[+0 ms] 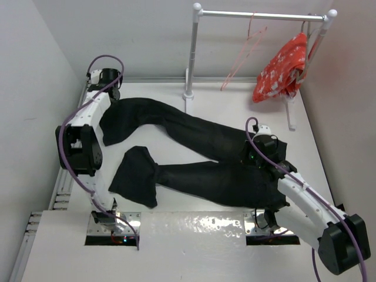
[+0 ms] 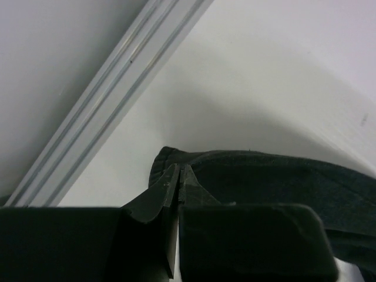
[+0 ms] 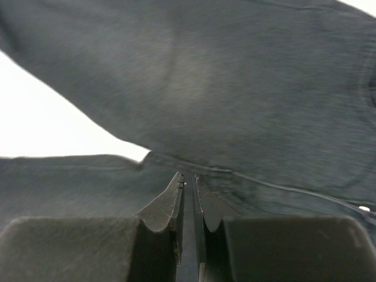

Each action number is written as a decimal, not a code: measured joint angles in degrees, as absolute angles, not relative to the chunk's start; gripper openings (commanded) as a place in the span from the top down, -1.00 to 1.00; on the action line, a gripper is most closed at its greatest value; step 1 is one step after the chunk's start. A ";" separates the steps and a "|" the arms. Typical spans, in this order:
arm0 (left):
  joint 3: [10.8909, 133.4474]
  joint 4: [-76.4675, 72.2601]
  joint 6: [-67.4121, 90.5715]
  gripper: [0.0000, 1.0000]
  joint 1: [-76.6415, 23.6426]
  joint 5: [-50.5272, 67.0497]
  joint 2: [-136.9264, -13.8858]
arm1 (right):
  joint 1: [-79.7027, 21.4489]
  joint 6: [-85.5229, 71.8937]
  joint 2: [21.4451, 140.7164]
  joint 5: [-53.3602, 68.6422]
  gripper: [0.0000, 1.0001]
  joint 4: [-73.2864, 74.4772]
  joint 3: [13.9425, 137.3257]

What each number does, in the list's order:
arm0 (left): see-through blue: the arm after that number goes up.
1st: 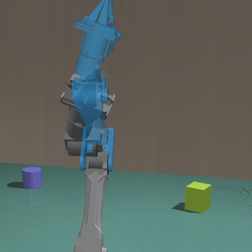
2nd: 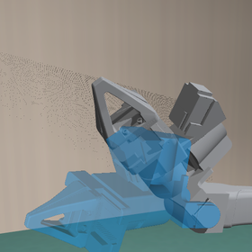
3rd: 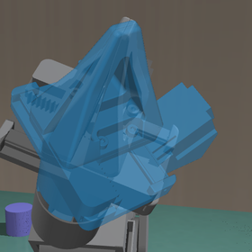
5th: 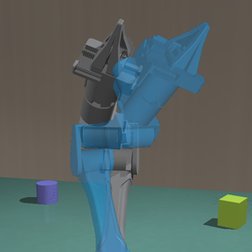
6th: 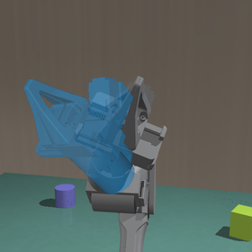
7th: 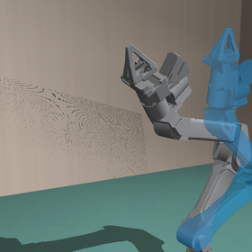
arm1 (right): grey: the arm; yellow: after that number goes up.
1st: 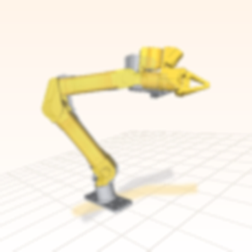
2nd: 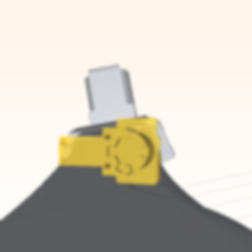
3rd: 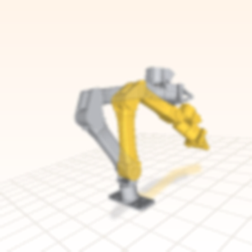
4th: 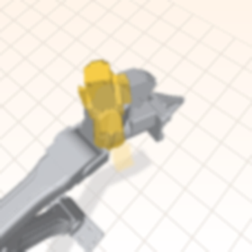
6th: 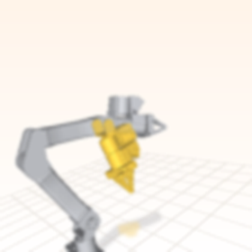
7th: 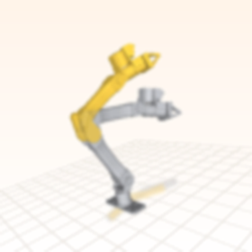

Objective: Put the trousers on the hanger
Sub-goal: Flatten out the trousers at the center of the board.

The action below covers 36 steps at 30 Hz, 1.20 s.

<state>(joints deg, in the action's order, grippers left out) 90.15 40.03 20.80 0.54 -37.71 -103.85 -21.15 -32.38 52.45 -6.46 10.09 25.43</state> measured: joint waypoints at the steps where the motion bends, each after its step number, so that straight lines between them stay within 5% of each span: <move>1: 90.54 39.90 20.69 1.00 0.93 -37.45 -105.43 | -21.15 -32.45 52.45 -7.73 0.82 10.28 25.43; 12: 107.37 39.81 19.97 1.00 2.07 -38.39 -124.99 | -12.62 -34.30 61.47 -18.09 1.00 11.99 29.12; 14: 107.77 39.66 20.01 1.00 2.07 -38.87 -126.87 | -5.06 -35.42 64.71 -18.02 0.63 11.35 30.26; 15: 107.77 39.64 20.01 1.00 2.15 -39.20 -127.68 | -1.52 -36.07 65.91 -18.06 0.34 10.85 30.55; 16: 107.77 39.66 20.01 1.00 2.24 -39.51 -128.31 | 2.07 -36.62 66.81 -18.13 -0.19 10.22 30.63; 17: 107.77 39.62 20.16 1.00 2.33 -39.81 -129.01 | 4.80 -37.45 67.44 -18.09 -0.34 9.56 30.63; 23: 106.78 38.89 22.46 1.00 2.57 -39.90 -130.74 | 18.59 -40.91 76.05 -11.03 -0.59 5.52 32.51; 33: 103.11 36.12 24.45 1.00 2.68 -37.87 -130.74 | 22.22 -44.01 87.15 -3.11 -0.43 -1.41 34.57; 34: 103.04 36.05 24.51 1.00 2.68 -37.60 -130.74 | 22.22 -44.25 87.53 -2.15 -0.37 -2.20 34.59; 35: 103.04 36.03 24.53 1.00 2.68 -37.30 -130.74 | 22.35 -44.71 87.96 -0.73 0.03 -3.40 34.59; 36: 103.04 35.92 24.60 1.00 2.68 -37.08 -130.74 | 22.37 -44.73 88.53 0.23 0.19 -4.40 34.59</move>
